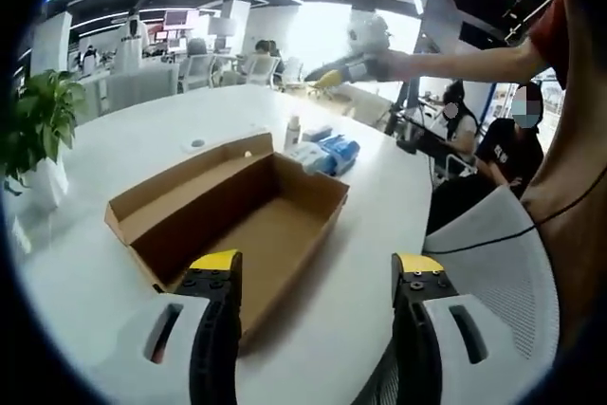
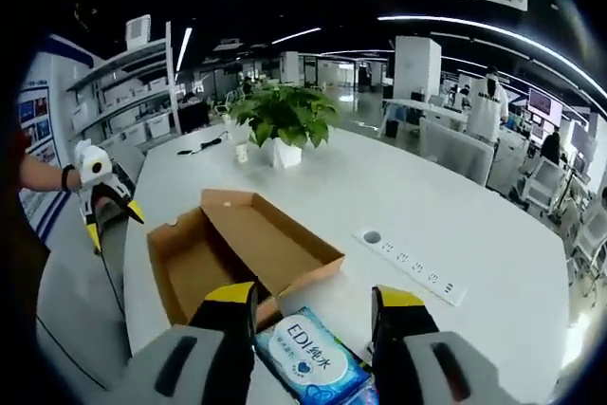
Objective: Operate the shoe box by opening the lid, removing the specified soft item, and placing it in the target area until the item is outside and the box remains undamaged.
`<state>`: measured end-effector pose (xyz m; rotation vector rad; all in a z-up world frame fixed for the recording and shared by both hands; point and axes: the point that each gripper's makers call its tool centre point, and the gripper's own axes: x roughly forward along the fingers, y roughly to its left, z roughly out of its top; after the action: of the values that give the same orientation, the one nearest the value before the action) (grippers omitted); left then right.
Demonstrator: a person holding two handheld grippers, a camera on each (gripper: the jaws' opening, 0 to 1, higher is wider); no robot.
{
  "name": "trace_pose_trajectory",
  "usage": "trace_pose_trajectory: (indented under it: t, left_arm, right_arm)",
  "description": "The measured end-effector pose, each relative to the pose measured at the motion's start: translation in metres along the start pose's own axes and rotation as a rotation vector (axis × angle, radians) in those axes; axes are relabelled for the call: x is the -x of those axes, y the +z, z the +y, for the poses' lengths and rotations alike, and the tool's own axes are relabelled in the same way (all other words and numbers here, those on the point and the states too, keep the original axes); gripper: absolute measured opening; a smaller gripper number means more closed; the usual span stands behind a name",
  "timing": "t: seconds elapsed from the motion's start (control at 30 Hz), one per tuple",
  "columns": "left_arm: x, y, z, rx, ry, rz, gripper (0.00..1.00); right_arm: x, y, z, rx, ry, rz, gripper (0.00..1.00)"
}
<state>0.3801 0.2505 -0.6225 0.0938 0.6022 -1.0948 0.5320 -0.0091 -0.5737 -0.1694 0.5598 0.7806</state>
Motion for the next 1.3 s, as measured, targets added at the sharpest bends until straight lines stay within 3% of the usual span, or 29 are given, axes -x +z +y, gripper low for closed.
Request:
trace_pose_trajectory:
  t: [0.47,0.87,1.07,1.3]
  left_arm:
    - [0.013,-0.002,0.015,0.047,0.089,-0.047,0.65]
    - [0.019,-0.007,0.055,0.156,0.263,-0.097,0.66]
    - [0.020,-0.016,0.063,0.178,0.304,-0.077,0.65]
    - [0.024,-0.020,0.072,0.221,0.354,-0.091,0.65]
  right_arm:
    - [0.003,-0.022,0.055,-0.071,0.050,-0.074,0.54]
    - [-0.001,-0.043,0.101,-0.097,0.064,-0.096,0.59]
    - [0.000,-0.056,0.115,-0.112,0.084,-0.085,0.59]
    - [0.007,-0.064,0.117,-0.122,0.083,-0.078,0.59]
